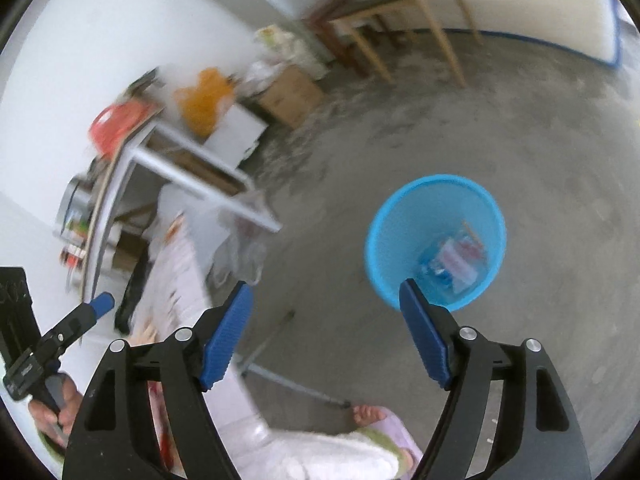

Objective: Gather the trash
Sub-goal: 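Open the left tool to drop the blue wrapper into the wastebasket, then move the right tool to the pink mesh pad and close on it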

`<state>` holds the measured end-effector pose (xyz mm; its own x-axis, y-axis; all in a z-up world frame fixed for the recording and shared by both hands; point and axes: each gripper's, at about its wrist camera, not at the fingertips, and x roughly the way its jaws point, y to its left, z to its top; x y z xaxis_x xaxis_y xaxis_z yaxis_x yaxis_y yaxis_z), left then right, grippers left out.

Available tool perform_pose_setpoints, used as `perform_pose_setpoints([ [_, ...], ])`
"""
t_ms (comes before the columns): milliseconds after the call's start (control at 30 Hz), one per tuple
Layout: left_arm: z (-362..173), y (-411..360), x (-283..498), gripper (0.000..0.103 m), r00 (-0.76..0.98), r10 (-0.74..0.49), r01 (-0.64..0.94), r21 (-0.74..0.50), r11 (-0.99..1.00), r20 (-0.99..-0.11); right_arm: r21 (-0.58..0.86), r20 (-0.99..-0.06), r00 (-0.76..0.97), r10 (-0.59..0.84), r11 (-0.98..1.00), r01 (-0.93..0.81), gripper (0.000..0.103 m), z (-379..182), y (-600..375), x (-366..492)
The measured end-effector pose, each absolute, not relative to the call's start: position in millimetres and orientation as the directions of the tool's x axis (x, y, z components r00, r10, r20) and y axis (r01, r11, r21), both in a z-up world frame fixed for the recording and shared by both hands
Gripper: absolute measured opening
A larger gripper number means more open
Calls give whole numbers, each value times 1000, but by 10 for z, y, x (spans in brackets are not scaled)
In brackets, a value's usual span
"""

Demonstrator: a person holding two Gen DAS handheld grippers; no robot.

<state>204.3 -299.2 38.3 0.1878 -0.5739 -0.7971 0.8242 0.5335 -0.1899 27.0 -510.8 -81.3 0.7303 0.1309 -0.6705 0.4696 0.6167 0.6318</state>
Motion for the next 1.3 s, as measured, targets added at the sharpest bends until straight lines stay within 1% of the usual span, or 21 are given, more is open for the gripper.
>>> perform_pose_setpoints([
  [100, 555, -2436, 2002, 70, 249, -576, 808, -161, 567, -779, 639, -656, 729, 192, 656, 402, 74, -650, -4850, 316],
  [300, 792, -1185, 1861, 73, 438, -545, 714, -93, 694, -715, 675, -621, 702, 349, 694, 251, 76, -457, -4290, 501],
  [400, 771, -778, 1769, 73, 492, -515, 658, -88, 748, -702, 697, -609, 670, 426, 689, 196, 76, -437, -4034, 633],
  [533, 648, -314, 1576, 73, 527, -500, 593, -124, 795, -687, 727, -590, 603, 537, 678, 107, 76, -419, -3582, 840],
  [633, 510, -140, 1435, 73, 539, -496, 572, -137, 809, -680, 726, -602, 545, 584, 685, 68, 76, -452, -3305, 1012],
  [767, 314, -73, 1250, 73, 561, -472, 558, -110, 822, -680, 716, -623, 483, 616, 697, 35, 76, -514, -2962, 1213],
  [900, 165, -28, 1138, 73, 550, -480, 565, -118, 816, -684, 719, -640, 435, 633, 693, 49, 76, -644, -2769, 1385],
  [1067, 71, -31, 1082, 73, 549, -485, 595, -89, 799, -681, 730, -647, 379, 662, 681, 58, 76, -788, -2619, 1526],
  [1133, 32, -38, 1073, 70, 543, -488, 601, -90, 794, -683, 727, -657, 353, 666, 684, 61, 75, -848, -2562, 1583],
  [1300, -49, -67, 1091, 65, 519, -500, 613, -105, 783, -694, 728, -663, 304, 684, 683, 50, 70, -961, -2407, 1696],
])
